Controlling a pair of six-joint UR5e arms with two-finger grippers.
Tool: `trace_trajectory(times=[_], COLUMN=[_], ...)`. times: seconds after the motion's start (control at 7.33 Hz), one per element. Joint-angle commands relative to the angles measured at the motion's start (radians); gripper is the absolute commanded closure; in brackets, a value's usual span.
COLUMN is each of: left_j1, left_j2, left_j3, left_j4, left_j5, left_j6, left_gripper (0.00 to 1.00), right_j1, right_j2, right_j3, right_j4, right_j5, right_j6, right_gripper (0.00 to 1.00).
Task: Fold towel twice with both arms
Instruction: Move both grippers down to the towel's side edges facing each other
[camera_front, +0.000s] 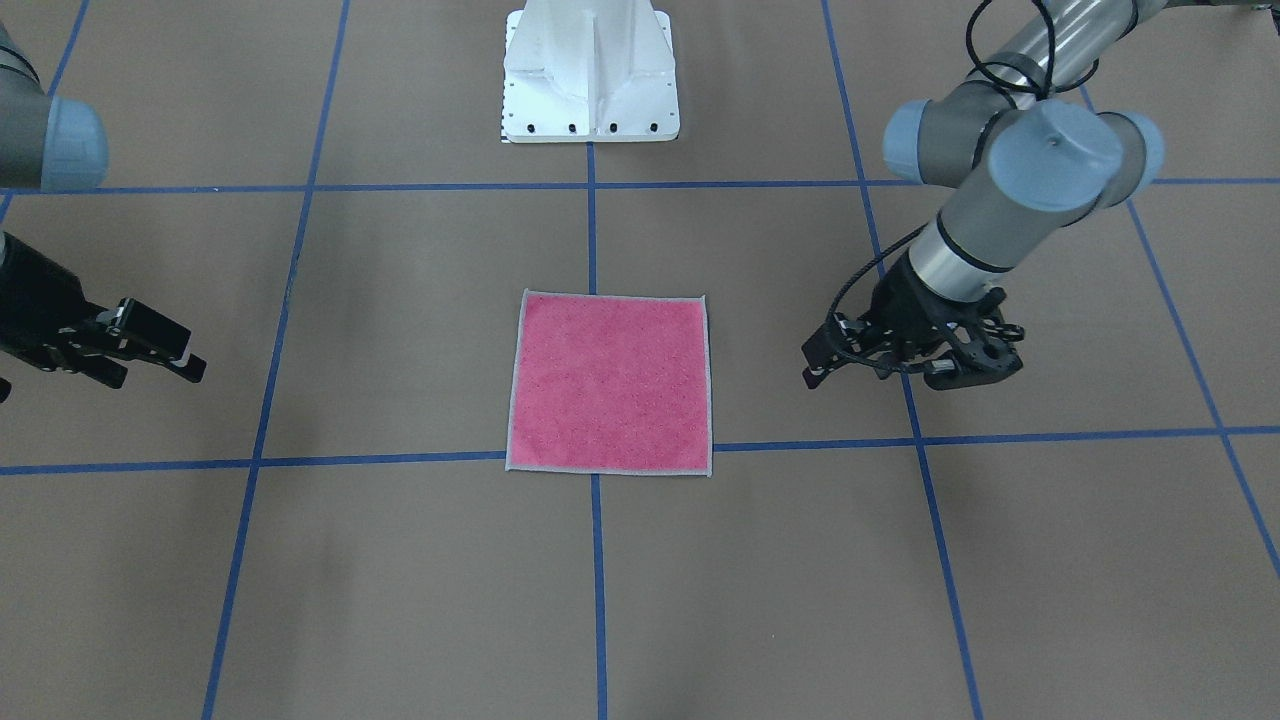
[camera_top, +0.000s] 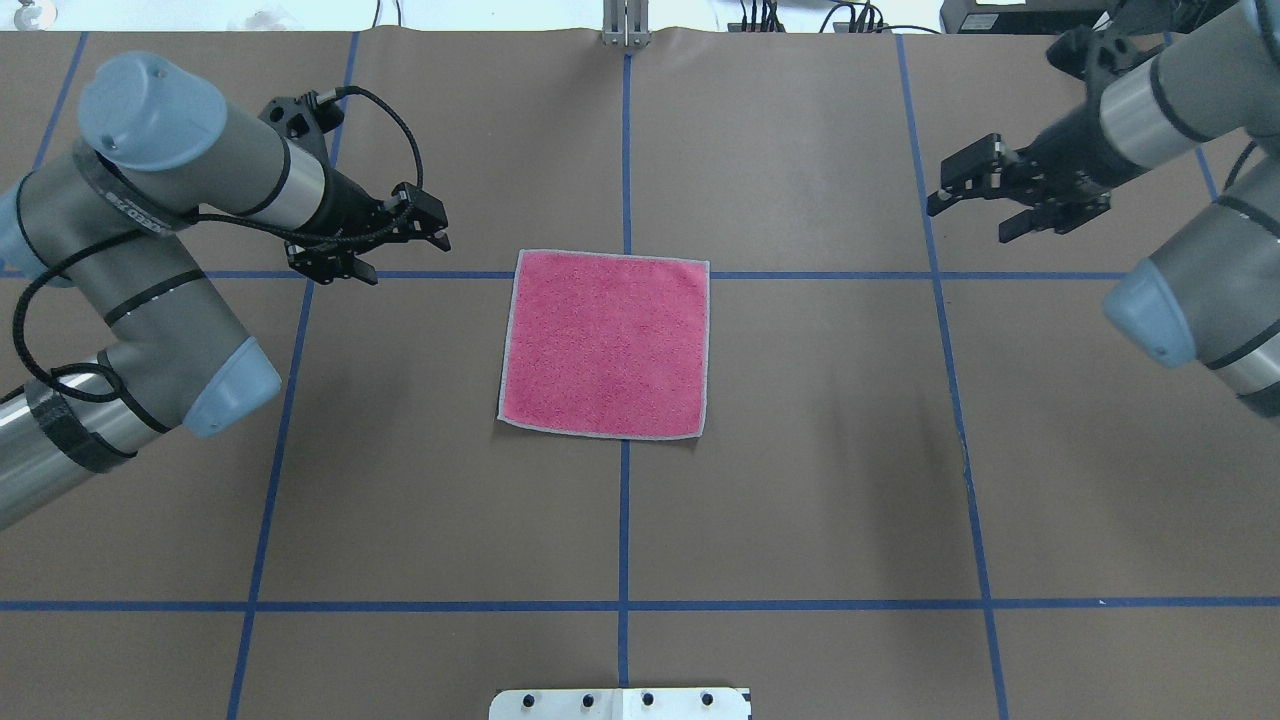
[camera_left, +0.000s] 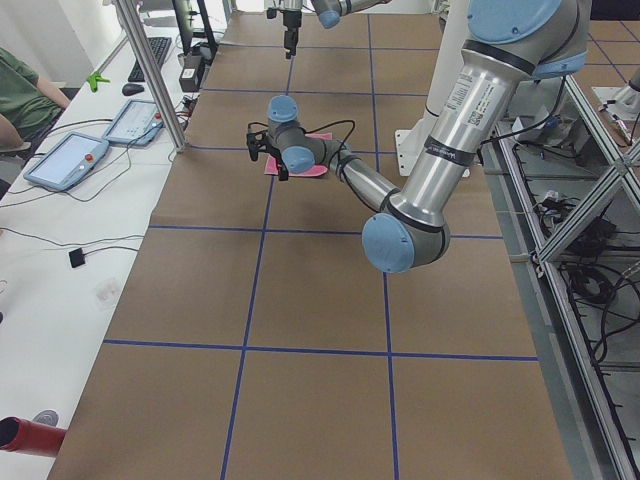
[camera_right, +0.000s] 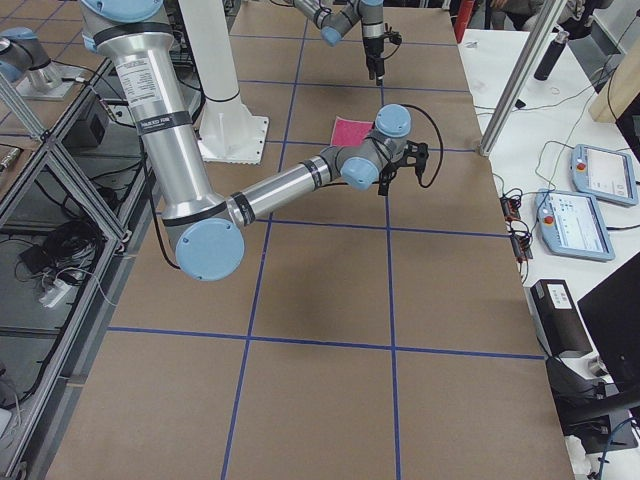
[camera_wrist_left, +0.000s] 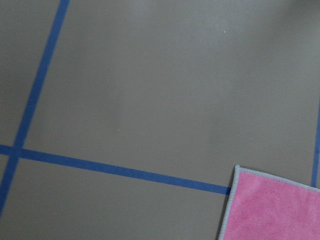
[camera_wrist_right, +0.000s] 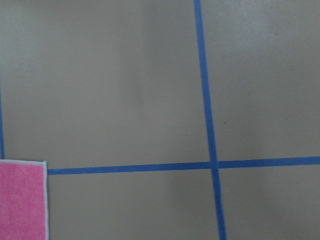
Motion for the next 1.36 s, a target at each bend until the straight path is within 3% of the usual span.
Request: trace_trajectory(times=[0.0,0.41,0.82,1.09,1.23], left_j1=[0.088,0.185,0.205,0.231,0.239], left_j2=[-0.006,-0.025,-0.023,-0.025,-0.026], left_j3=[-0.007,0.007,0.022,0.028,0.039], left_j4=[-0.034,-0.073,-0.077,-0.077,-0.079], left_j5=[0.042,0.115,0.122,0.122,0.122], left_j6=[-0.126,-0.2,-0.198,-0.2,-0.2], left_gripper=[0.0,0.0,0.02,0.12,0.23], right_j1=[-0.171,-0.328,-0.382,-0.402,-0.407], right_j2=[0.032,0.048,0.061,0.071,0.069], right_j3=[0.038,0.023,0.018,0.012,0.0], right_j4=[0.05,0.172,0.173,0.173,0.173], right_j5=[-0.156,-0.273,-0.279,-0.279,-0.279], right_j6=[0.212,0.362,0.405,0.409,0.409], right_gripper=[0.0,0.0,0.0,0.0,0.0])
